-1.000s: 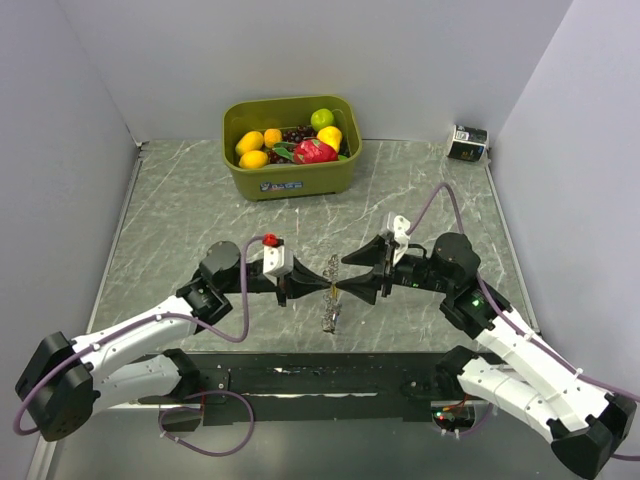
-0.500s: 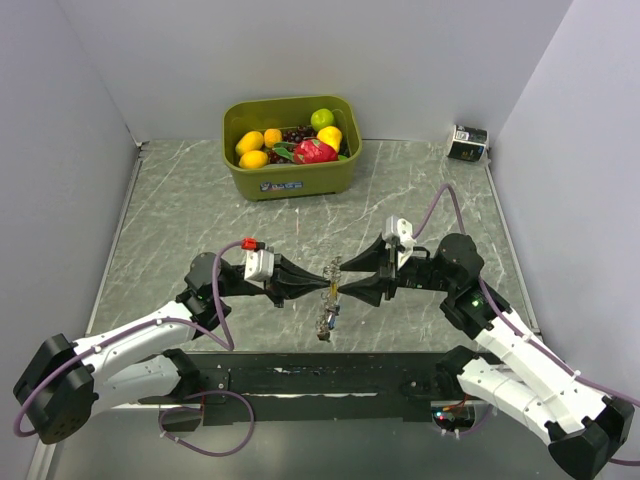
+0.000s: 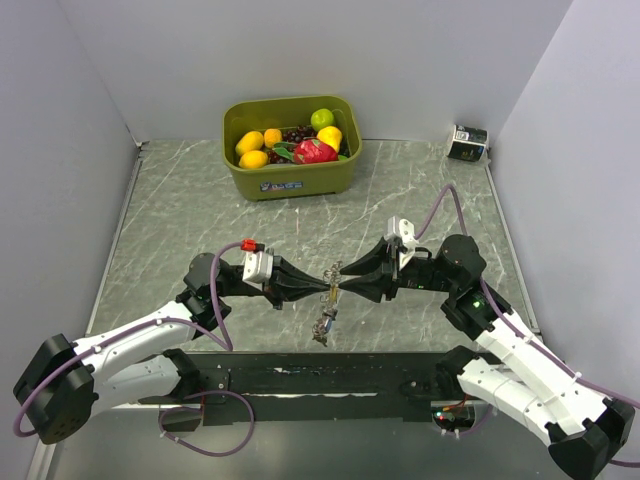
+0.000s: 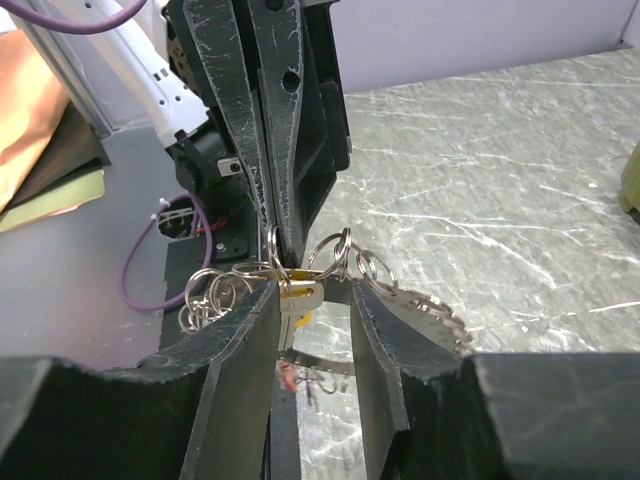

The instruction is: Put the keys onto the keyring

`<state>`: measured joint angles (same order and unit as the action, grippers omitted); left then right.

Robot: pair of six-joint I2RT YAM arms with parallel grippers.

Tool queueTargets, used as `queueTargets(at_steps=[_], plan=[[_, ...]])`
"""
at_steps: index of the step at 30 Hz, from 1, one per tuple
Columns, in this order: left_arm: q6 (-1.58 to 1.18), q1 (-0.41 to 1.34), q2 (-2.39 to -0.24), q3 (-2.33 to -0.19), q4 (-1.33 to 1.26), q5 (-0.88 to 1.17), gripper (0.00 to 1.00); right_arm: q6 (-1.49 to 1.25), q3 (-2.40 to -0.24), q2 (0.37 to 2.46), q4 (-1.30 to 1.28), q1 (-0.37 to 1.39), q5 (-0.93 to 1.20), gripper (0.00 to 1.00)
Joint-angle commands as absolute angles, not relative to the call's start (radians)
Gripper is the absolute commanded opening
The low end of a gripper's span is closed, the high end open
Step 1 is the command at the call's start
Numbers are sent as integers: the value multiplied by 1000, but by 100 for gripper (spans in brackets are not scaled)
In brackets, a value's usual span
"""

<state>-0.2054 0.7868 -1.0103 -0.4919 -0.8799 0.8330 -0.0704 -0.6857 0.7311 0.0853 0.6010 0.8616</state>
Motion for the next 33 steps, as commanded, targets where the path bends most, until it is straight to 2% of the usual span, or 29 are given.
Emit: queueTargets(at_steps=[1, 10, 17, 23, 33], plan=[[-218, 790, -996, -514, -980, 864, 1, -75, -684, 733, 141, 592, 891, 42], [-219, 790, -1003, -518, -977, 871, 1, -67, -710, 790, 127, 594, 979, 42], [-204, 790, -1003, -528, -950, 877, 1, -69, -704, 778, 126, 594, 979, 16], [-192, 790, -996, -531, -930, 873, 1, -64, -703, 770, 118, 594, 983, 0], [-166, 788, -973, -543, -891, 861, 1, -41, -683, 767, 95, 594, 989, 0]])
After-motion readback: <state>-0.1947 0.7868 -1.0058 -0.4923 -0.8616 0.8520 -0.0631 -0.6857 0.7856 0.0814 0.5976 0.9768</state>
